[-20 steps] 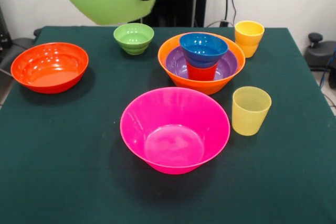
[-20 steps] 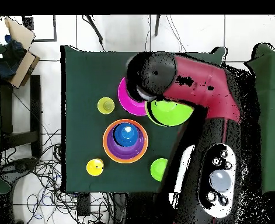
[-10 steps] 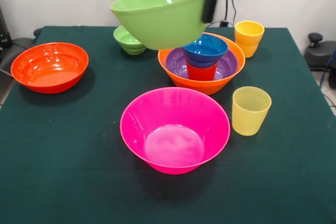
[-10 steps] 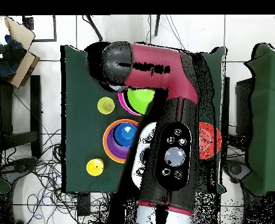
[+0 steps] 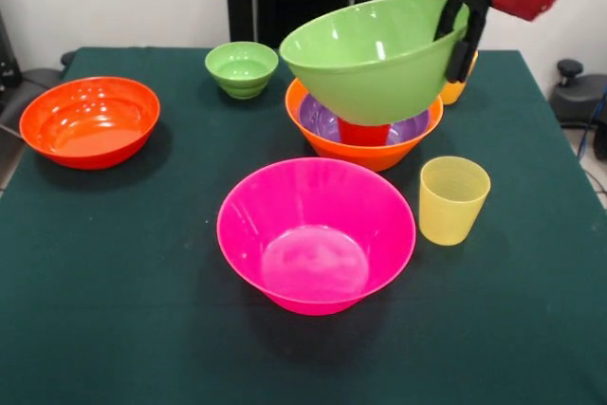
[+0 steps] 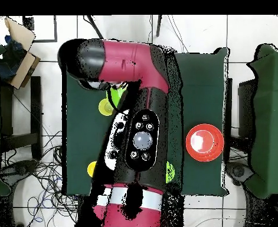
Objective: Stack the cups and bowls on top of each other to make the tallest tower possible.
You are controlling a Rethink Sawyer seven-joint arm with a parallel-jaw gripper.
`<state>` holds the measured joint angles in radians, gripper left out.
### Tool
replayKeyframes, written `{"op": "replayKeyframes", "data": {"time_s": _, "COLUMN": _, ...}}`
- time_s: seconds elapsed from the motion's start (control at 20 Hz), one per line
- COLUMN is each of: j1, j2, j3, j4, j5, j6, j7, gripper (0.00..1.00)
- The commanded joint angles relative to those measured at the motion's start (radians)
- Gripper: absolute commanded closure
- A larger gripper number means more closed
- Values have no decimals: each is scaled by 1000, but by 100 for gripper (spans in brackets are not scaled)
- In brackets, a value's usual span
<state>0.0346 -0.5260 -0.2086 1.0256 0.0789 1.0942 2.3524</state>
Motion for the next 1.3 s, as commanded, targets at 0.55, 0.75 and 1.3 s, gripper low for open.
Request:
{"op": "replayKeyframes", "data": {"time_s": 0.55, "j1": 107, "j2": 93, "j3": -118, "j4": -96, "j5": 7, "j6": 339, "j7": 397, "gripper": 100}}
{"op": "replayKeyframes", "data": {"time_s": 0.75, "j1": 119, "j2": 88, "j3": -124, "j4": -66, "j5": 13, "j6": 309, "j7": 396, "gripper": 100}}
{"op": "replayKeyframes", "data": {"time_s": 1.3, "j1": 170, "j2": 92, "j3": -154, "j4": 32, "j5": 28, "j6": 207, "j7": 427, "gripper": 100}}
